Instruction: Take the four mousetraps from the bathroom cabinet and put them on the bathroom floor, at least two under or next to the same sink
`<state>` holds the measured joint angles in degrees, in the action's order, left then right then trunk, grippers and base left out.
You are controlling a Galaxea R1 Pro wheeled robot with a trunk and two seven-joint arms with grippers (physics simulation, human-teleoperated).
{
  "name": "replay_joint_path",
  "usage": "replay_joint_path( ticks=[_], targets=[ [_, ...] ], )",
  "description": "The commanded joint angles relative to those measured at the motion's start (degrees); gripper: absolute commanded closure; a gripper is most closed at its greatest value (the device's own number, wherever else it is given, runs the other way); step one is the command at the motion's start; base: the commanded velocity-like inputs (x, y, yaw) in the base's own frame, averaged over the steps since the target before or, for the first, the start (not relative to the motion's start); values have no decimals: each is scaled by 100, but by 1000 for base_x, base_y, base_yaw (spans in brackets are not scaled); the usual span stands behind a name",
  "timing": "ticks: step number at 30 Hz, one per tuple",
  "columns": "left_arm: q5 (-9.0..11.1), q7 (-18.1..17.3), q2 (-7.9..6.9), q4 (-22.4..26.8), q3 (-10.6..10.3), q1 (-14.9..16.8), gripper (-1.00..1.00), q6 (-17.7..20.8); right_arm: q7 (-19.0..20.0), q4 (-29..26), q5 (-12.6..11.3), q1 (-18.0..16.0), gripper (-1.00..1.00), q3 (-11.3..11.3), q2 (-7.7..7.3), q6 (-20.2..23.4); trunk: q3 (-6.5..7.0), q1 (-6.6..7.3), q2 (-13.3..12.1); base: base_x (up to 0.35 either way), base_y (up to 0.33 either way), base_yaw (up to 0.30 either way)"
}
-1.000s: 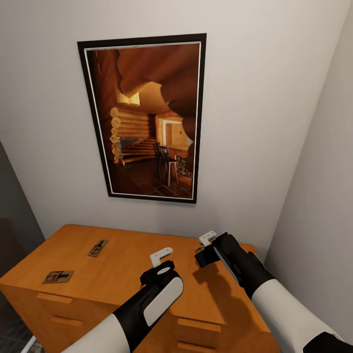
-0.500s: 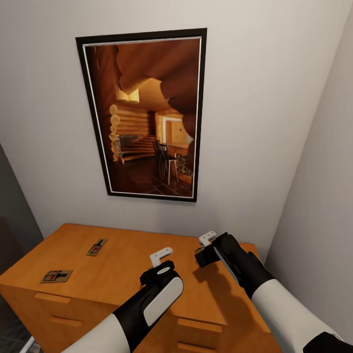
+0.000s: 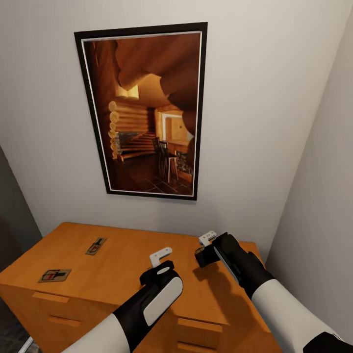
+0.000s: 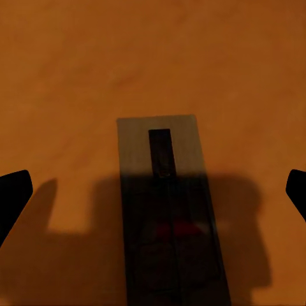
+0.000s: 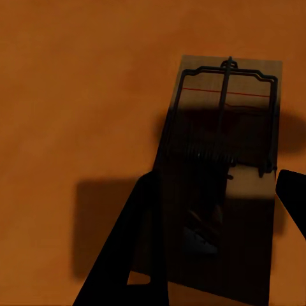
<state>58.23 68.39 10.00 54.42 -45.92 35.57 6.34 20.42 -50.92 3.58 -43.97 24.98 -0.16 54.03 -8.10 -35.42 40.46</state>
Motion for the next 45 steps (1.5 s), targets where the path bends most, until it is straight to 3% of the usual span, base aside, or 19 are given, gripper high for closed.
replay_joint_path(
  ticks=[1, 39, 42, 45],
  targets=[
    [1, 34, 0, 2, -6, 7, -100, 60, 33, -5, 38, -6, 100, 7, -2, 20, -29, -24, 51, 0, 0, 0],
    [4, 31, 0, 8, -14, 6, -100, 65, 51, -45, 29, -6, 100, -30, -2, 20, -29, -24, 51, 0, 0, 0],
    [4, 32, 0, 8, -14, 6, -100, 64, 76, -68, 29, -6, 100, -121, -2, 20, -29, -24, 51, 0, 0, 0],
    [4, 31, 0, 8, -14, 10, -100, 67, 106, -104, 35, -6, 100, -392, -2, 18, -29, -24, 51, 0, 0, 0]
  ],
)
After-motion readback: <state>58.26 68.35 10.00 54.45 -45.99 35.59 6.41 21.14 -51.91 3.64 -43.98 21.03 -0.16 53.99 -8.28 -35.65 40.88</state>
